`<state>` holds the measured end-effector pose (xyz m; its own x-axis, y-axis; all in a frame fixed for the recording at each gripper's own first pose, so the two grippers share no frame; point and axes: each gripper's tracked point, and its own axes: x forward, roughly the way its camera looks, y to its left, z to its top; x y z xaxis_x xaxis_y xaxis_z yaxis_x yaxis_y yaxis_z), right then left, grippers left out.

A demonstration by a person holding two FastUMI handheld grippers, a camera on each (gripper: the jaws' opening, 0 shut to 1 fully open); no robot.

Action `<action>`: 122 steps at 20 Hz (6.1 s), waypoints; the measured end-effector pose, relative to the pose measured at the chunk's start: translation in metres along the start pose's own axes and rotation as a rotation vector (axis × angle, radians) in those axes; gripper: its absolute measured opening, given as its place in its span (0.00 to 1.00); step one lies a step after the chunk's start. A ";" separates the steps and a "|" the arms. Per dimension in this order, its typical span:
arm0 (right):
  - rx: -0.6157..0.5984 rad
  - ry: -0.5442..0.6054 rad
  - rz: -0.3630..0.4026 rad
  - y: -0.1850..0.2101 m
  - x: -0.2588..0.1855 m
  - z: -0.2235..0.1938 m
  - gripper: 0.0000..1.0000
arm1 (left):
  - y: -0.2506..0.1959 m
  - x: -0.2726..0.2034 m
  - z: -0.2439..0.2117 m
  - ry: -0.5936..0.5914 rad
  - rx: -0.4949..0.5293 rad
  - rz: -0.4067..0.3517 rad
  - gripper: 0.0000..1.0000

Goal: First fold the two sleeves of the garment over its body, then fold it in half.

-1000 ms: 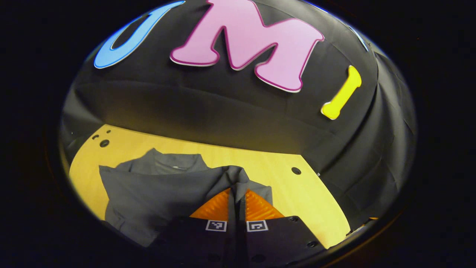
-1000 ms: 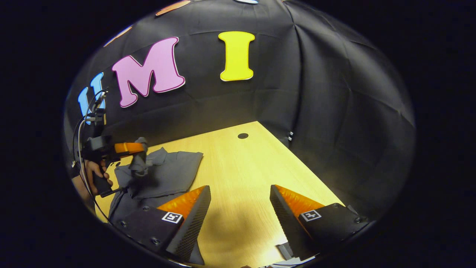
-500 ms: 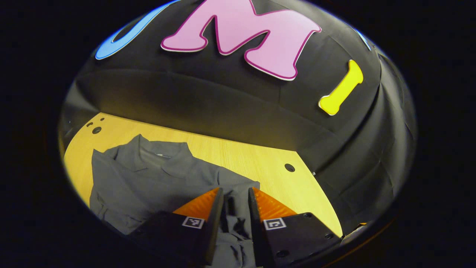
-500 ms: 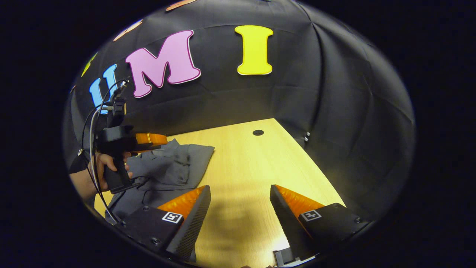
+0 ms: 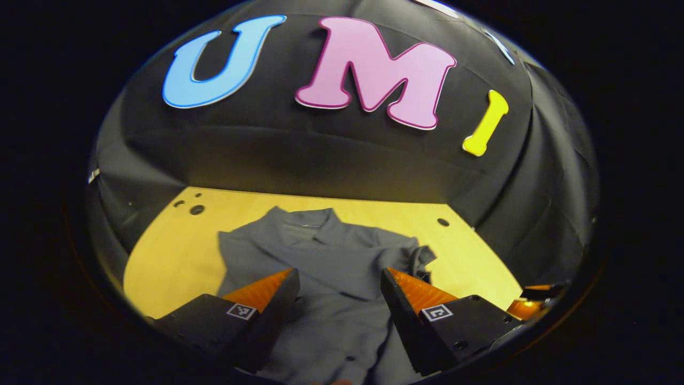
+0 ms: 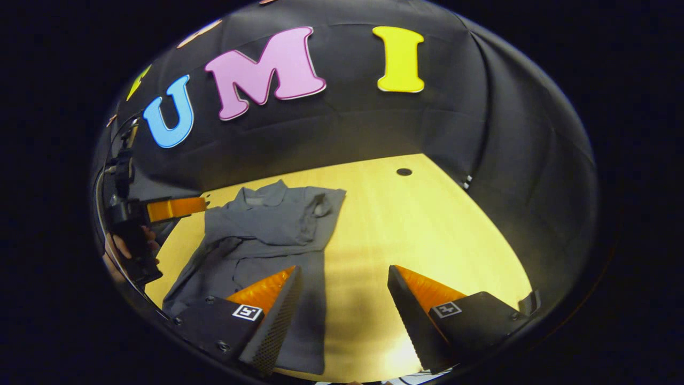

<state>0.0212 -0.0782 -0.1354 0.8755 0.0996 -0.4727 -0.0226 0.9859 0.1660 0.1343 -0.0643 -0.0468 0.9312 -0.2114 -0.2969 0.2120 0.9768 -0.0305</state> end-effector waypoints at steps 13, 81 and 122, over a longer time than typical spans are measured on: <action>0.031 0.263 -0.041 0.066 0.001 -0.131 0.99 | 0.178 -0.138 -0.200 0.256 -0.266 0.256 0.96; -0.248 0.246 0.240 0.169 -0.035 -0.167 0.99 | 0.104 -0.136 -0.155 0.253 -0.148 -0.019 0.05; -0.117 -0.037 0.154 0.183 0.080 0.033 0.09 | 0.107 -0.060 0.011 0.011 -0.192 -0.059 0.06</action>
<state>0.1029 0.1057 -0.1147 0.8747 0.2475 -0.4167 -0.2116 0.9685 0.1311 0.1043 0.0522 -0.0220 0.9155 -0.2690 -0.2991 0.2046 0.9515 -0.2296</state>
